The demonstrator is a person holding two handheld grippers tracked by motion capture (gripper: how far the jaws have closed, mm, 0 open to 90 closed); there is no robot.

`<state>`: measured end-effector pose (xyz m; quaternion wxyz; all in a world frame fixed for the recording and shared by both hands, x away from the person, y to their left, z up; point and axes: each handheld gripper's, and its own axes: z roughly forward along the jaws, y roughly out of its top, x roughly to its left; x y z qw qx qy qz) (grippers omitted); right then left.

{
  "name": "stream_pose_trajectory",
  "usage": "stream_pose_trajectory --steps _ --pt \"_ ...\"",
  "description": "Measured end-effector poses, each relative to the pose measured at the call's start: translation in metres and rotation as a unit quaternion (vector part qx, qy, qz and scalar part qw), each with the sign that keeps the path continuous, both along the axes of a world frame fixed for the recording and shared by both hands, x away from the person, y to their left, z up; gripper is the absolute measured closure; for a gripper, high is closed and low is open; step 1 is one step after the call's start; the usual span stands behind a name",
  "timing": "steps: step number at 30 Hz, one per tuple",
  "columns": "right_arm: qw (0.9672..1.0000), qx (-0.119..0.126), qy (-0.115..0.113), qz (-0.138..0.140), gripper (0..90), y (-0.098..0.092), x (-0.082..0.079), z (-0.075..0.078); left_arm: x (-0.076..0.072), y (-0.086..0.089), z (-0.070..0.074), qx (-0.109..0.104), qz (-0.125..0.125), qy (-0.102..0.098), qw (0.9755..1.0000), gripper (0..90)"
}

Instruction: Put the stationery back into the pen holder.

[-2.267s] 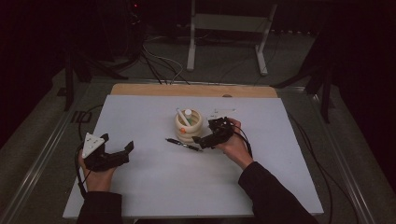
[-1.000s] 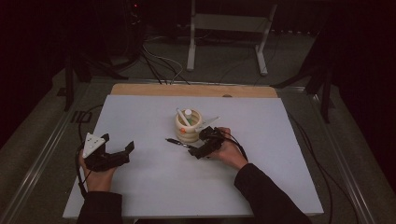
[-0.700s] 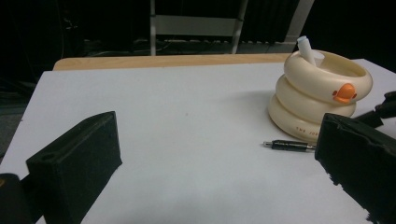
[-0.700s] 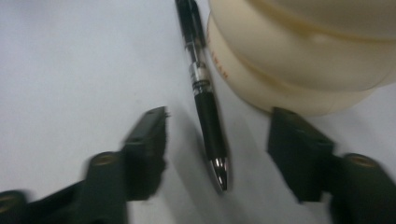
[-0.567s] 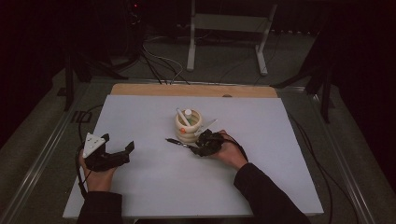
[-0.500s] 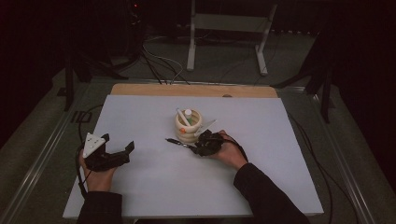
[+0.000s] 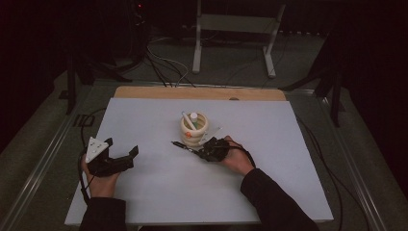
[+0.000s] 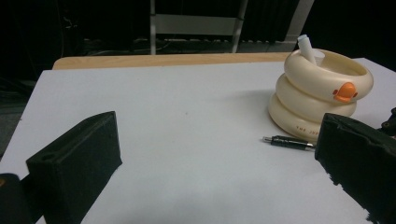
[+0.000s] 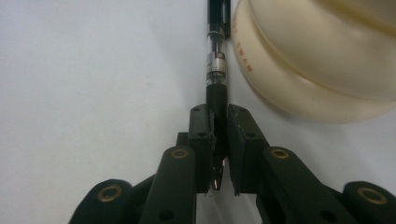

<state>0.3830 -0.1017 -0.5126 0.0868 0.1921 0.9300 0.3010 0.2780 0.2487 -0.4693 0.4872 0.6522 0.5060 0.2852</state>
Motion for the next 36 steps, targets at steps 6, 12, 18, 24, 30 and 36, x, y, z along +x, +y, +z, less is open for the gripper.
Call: stream_pose_trajectory --steps 6,12,18,24,30,36 --pt "0.9998 0.017 -0.001 0.009 81.4 0.001 -0.004 0.005 0.0 0.0 0.0 0.0 -0.001 -0.001 1.0 0.7" --pt "0.9994 0.027 -0.006 0.019 81.4 0.003 -0.009 0.013 0.0 0.0 0.0 0.0 0.0 -0.001 1.0 0.7" --pt "0.999 0.04 -0.011 0.019 81.4 0.001 -0.013 0.021 0.0 0.0 0.0 0.001 -0.002 0.0 1.0 0.7" --pt "0.9982 0.056 -0.015 0.015 81.4 -0.001 -0.015 0.03 0.0 0.0 0.0 0.001 -0.002 0.001 1.0 0.7" --pt "0.9975 0.069 -0.013 0.01 81.5 -0.003 -0.017 0.038 0.0 -0.001 0.0 0.002 -0.002 0.001 1.0 0.7" --pt "0.9973 0.071 -0.015 0.004 81.5 -0.004 -0.018 0.043 0.0 -0.001 0.0 0.002 -0.002 0.001 1.0 0.7"
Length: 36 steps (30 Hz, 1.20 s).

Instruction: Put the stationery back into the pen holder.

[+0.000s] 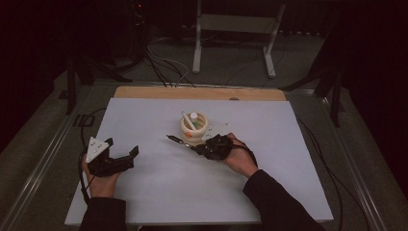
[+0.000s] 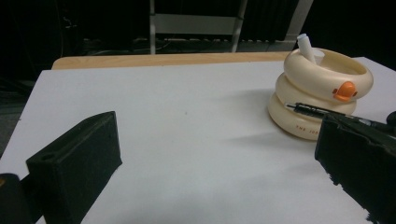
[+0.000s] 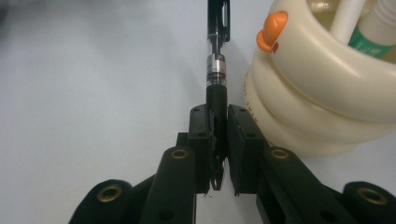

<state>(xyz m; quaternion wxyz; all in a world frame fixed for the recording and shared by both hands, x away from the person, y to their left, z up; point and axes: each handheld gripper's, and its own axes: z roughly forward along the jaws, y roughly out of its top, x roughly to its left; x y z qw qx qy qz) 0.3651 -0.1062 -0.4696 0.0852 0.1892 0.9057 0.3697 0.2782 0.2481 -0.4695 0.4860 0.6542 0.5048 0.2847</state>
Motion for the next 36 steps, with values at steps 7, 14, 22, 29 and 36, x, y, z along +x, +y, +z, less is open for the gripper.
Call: stream_pose_trajectory --steps 7,14,22,29,36 --pt "0.9999 0.015 -0.002 0.0 81.5 -0.003 -0.001 0.012 0.0 0.0 0.0 0.0 0.0 0.0 1.0 0.7" --pt "0.9995 0.03 0.002 -0.007 81.5 -0.007 -0.001 0.02 0.0 -0.001 -0.001 0.001 0.0 0.001 1.0 0.7" --pt "0.9994 0.031 -0.011 -0.013 81.4 -0.01 -0.001 0.036 0.0 -0.001 -0.001 0.001 0.0 0.002 1.0 0.7" --pt "0.9994 0.028 -0.017 -0.013 81.5 -0.01 0.001 0.047 0.0 -0.001 -0.001 0.001 0.0 0.001 1.0 0.7" --pt "0.9995 0.021 -0.021 -0.014 81.4 -0.009 0.003 0.057 0.0 -0.001 -0.001 0.001 0.0 0.001 1.0 0.7"
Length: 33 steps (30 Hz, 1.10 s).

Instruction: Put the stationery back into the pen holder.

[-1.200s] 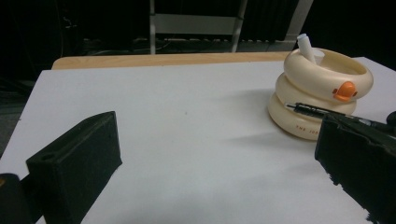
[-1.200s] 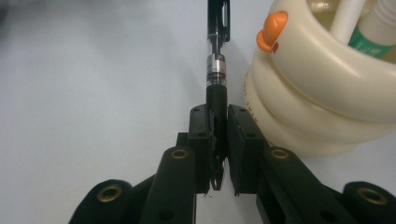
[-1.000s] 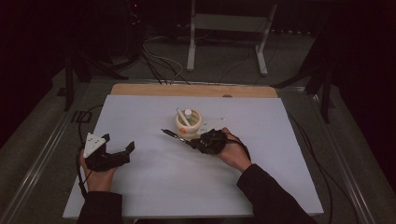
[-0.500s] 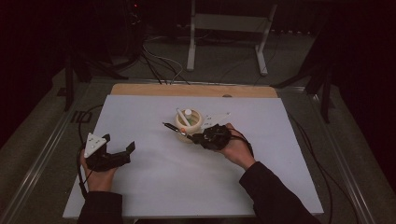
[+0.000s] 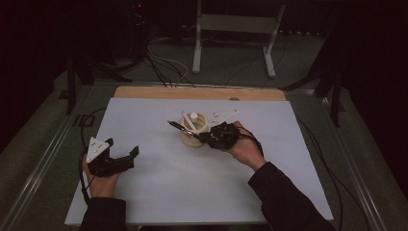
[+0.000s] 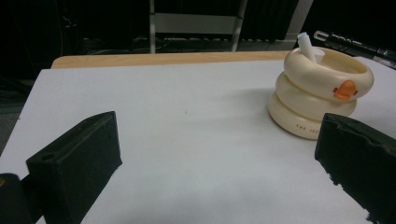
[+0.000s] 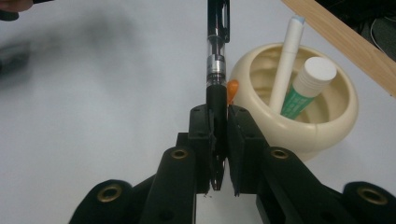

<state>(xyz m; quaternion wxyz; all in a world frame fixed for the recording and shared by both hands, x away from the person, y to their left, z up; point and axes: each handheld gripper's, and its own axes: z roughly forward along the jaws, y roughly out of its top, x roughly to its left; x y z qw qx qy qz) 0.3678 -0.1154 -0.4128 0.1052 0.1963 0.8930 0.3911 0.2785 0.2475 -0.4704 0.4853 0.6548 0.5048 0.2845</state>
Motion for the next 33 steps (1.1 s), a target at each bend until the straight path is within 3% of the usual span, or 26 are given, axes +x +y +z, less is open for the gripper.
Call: stream_pose_trajectory --steps 13,33 --pt "1.0 -0.005 -0.004 -0.004 81.4 0.001 0.004 0.016 0.0 0.0 0.0 -0.001 0.0 0.0 1.0 0.7" --pt "0.9989 -0.008 0.011 -0.045 81.4 -0.007 0.022 0.032 0.0 0.0 0.0 -0.001 -0.001 0.0 1.0 0.7"
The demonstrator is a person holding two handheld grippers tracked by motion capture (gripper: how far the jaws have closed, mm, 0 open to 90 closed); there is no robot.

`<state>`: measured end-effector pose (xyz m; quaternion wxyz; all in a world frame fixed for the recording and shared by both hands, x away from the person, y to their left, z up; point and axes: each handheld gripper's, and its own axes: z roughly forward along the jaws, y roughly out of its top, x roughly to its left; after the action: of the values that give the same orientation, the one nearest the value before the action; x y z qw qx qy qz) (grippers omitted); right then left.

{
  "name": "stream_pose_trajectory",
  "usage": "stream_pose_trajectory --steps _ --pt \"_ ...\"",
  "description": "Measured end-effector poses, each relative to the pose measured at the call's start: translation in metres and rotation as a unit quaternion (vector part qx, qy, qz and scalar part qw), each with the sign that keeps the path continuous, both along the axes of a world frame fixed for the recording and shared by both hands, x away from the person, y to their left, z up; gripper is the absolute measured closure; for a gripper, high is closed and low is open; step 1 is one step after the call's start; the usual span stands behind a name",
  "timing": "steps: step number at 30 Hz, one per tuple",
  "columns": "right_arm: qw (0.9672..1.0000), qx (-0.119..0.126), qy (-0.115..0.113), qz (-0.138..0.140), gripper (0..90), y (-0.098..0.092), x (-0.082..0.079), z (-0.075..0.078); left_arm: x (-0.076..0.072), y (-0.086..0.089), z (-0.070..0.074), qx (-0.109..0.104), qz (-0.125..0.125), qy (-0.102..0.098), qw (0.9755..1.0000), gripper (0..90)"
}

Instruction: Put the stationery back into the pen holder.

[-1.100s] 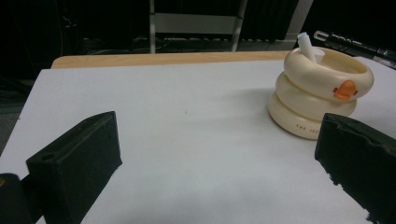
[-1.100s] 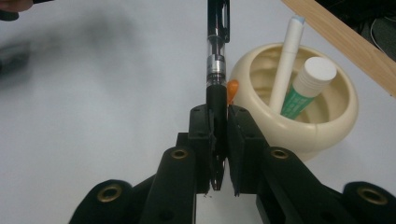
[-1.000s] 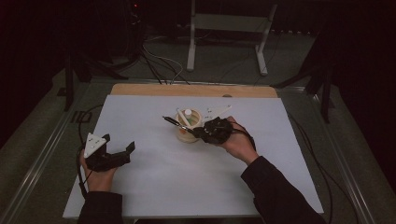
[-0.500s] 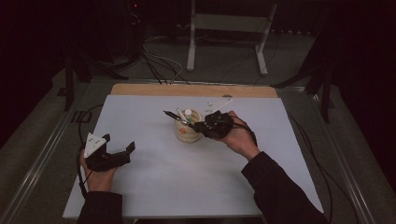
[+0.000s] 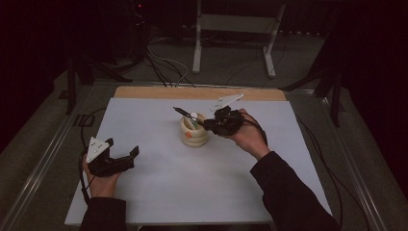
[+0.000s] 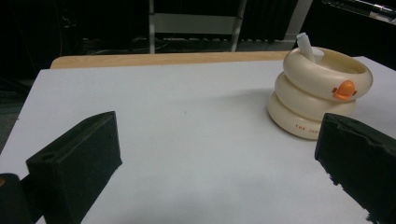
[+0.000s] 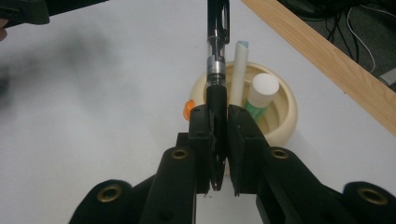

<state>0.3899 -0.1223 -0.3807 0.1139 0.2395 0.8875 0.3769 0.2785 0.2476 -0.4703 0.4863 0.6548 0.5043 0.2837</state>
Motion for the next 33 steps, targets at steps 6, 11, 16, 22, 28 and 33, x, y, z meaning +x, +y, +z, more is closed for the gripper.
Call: stream_pose_trajectory --steps 6,11,16,22,28,33 --pt "1.0 -0.005 0.005 -0.006 81.4 -0.002 0.003 0.003 0.0 0.0 0.0 0.0 0.0 0.0 1.0 0.7" --pt "0.9998 -0.014 0.009 -0.011 81.4 -0.005 0.005 0.003 0.0 0.0 0.0 0.0 0.0 0.0 1.0 0.7" --pt "0.9997 -0.014 0.01 -0.016 81.4 -0.009 0.007 0.004 0.0 0.0 0.0 0.0 0.0 0.0 1.0 0.7" --pt "0.9995 -0.021 0.011 -0.019 81.4 -0.013 0.008 0.006 0.0 -0.001 0.0 0.0 0.0 0.001 1.0 0.7" --pt "0.9992 -0.034 0.013 -0.017 81.3 -0.014 0.007 0.007 0.0 0.0 -0.001 0.0 0.0 0.001 1.0 0.7" --pt "0.999 -0.039 0.013 -0.015 81.2 -0.015 0.008 0.008 0.001 -0.001 -0.001 0.001 -0.001 0.003 1.0 0.7"
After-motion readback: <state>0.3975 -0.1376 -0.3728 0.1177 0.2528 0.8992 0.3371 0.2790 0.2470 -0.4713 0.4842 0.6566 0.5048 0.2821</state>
